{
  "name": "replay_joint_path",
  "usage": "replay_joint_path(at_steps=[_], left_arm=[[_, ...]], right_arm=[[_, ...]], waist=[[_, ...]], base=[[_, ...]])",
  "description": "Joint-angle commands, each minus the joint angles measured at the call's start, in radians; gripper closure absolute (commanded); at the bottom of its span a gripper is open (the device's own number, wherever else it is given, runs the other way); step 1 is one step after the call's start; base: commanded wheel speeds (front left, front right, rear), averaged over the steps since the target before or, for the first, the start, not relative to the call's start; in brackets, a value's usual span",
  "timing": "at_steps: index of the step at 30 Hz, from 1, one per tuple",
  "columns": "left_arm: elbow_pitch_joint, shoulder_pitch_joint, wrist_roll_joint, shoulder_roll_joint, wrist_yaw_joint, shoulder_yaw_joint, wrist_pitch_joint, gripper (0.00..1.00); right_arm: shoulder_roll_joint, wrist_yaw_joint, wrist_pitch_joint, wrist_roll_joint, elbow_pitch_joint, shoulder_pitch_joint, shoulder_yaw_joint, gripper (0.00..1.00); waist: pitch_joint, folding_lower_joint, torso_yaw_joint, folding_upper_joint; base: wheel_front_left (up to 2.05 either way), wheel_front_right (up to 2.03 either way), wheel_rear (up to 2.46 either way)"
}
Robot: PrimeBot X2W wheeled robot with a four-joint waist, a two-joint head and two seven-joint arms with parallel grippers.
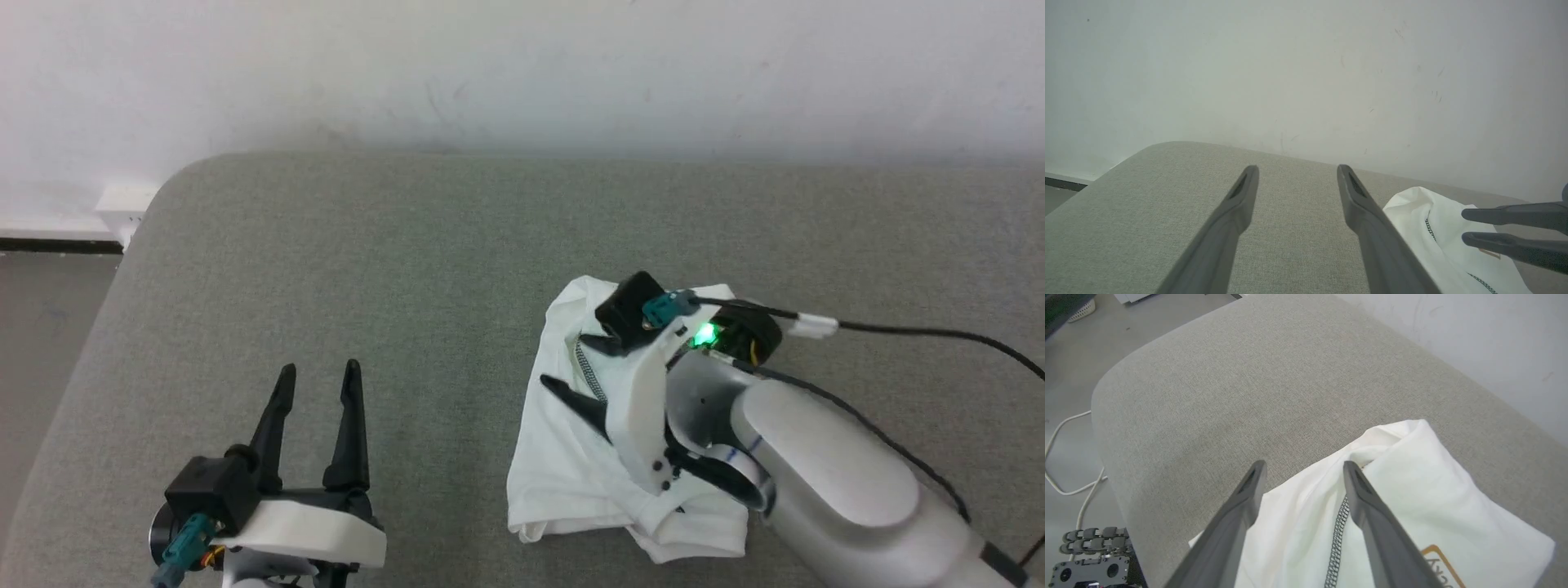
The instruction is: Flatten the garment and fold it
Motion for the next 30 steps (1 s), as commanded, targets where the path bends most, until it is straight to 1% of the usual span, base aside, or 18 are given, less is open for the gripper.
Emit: replay_joint_path(at_steps=[1, 2, 4, 5, 8, 10, 14, 17, 20, 23, 25, 28, 30], left_arm=[[0.002, -0.007, -0.004, -0.004, -0.005, 0.002, -0.003, 0.0], [0.003, -0.005, -0.004, -0.004, -0.003, 0.003, -0.003, 0.0], [0.002, 0.002, -0.003, -0.004, -0.001, 0.006, -0.004, 0.0], [0.003, 0.006, -0.002, -0.003, 0.001, 0.007, -0.004, 0.0], [0.006, 0.019, 0.007, 0.005, 0.012, 0.011, -0.004, 0.0], [0.008, 0.025, 0.008, 0.009, 0.017, 0.014, -0.004, 0.0], [0.01, 0.033, 0.01, 0.02, 0.026, 0.024, -0.003, 0.0], [0.013, 0.037, 0.009, 0.029, 0.032, 0.034, -0.003, 0.0], [0.016, 0.039, 0.007, 0.035, 0.036, 0.045, -0.004, 0.0], [0.022, 0.037, 0.006, 0.04, 0.037, 0.053, -0.004, 0.0], [0.026, 0.035, 0.004, 0.041, 0.037, 0.058, -0.004, 0.0], [0.029, 0.032, 0.003, 0.038, 0.037, 0.062, -0.005, 0.0], [0.028, 0.029, 0.004, 0.034, 0.037, 0.062, -0.005, 0.0]], right_arm=[[-0.029, -0.001, -0.033, -0.026, -0.03, -0.006, 0.007, 0.0], [-0.051, -0.001, -0.058, -0.043, -0.053, 0.005, 0.003, 0.0], [-0.091, -0.001, -0.108, -0.089, -0.091, 0.041, -0.041, 0.0], [-0.104, -0.001, -0.133, -0.109, -0.112, 0.068, -0.077, 0.0], [-0.122, -0.001, -0.2, -0.174, -0.179, 0.17, -0.226, 0.0], [-0.113, -0.001, -0.239, -0.218, -0.231, 0.25, -0.35, 0.0], [-0.065, -0.001, -0.295, -0.295, -0.35, 0.408, -0.588, 0.0], [-0.029, -0.001, -0.317, -0.338, -0.433, 0.501, -0.731, 0.0], [0.002, -0.001, -0.331, -0.352, -0.484, 0.564, -0.862, 0.0], [0.031, -0.001, -0.334, -0.337, -0.499, 0.601, -0.982, 0.0], [0.064, -0.001, -0.318, -0.299, -0.485, 0.618, -1.059, 0.0], [0.092, -0.001, -0.237, -0.186, -0.417, 0.614, -1.159, 0.0], [0.096, -0.001, -0.165, -0.111, -0.356, 0.599, -1.205, 0.0]], waist=[[-0.01, 0.0, -0.01, -0.0001], [-0.015, 0.0, -0.014, -0.0001], [-0.023, 0.0, -0.023, -0.0001], [-0.027, 0.0, -0.027, -0.0001], [-0.036, 0.0, -0.045, -0.0001], [-0.039, 0.0, -0.056, -0.0001], [-0.044, 0.0, -0.08, -0.0001], [-0.045, 0.0, -0.096, -0.0001], [-0.044, 0.0, -0.104, -0.0001], [-0.043, 0.0, -0.107, -0.0001], [-0.04, 0.0, -0.106, -0.0001], [-0.034, 0.0, -0.102, -0.0001], [-0.027, 0.0, -0.098, -0.0001]], base=[[0.0, 0.0, 0.0], [0.0, 0.0, 0.0], [0.0, 0.0, 0.0], [0.0, 0.0, 0.0], [0.0, 0.0, 0.0], [0.0, 0.0, 0.0], [0.0, 0.0, 0.0], [0.0, 0.0, 0.0], [0.0, 0.0, 0.0], [0.0, 0.0, 0.0], [0.0, 0.0, 0.0], [0.0, 0.0, 0.0], [0.0, 0.0, 0.0]])
